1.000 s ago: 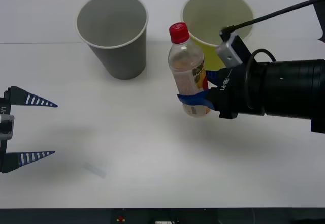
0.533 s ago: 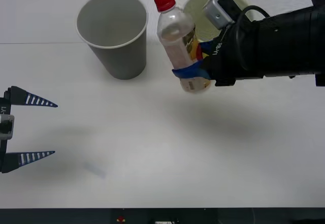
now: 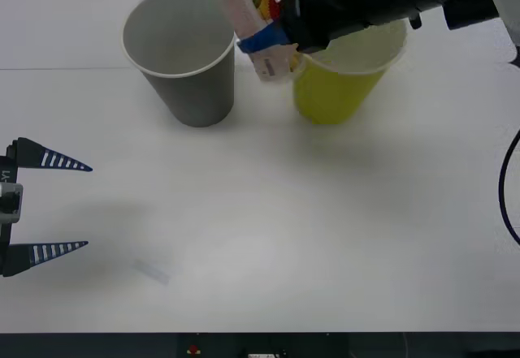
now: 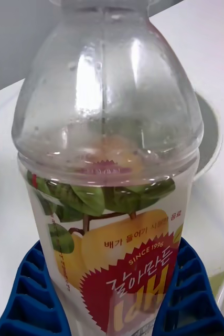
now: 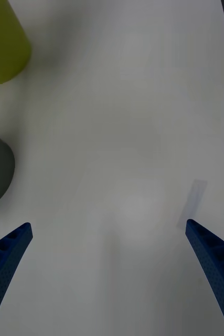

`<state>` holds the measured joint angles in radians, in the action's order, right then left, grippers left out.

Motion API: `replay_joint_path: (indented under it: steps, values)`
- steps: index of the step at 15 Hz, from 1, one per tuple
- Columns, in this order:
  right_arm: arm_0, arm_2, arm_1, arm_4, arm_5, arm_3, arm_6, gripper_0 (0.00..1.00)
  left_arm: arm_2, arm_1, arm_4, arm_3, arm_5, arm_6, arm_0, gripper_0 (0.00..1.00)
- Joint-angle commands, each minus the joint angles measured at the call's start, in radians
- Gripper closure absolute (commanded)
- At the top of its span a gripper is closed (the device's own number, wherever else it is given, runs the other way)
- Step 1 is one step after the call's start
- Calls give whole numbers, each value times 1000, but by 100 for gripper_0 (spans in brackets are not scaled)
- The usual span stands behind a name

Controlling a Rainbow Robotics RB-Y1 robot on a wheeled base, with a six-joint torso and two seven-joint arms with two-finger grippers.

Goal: Put the can into the green bin and the plastic bottle into the gray bin

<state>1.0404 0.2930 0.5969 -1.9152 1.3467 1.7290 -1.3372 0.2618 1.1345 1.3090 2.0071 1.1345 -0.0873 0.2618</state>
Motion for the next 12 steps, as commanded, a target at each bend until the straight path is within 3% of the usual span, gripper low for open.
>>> replay_joint_path:
  steps: [1,7,12]
  values:
    - [112,20,-52,-16,0,-161,27,100,0,0,0,0,0,0,0,0]
    - [297,46,-186,-67,-4,-490,102,100,0,0,0,0,0,0,0,0]
    - [354,94,-278,-156,-63,-611,112,100,0,0,0,0,0,0,0,0]
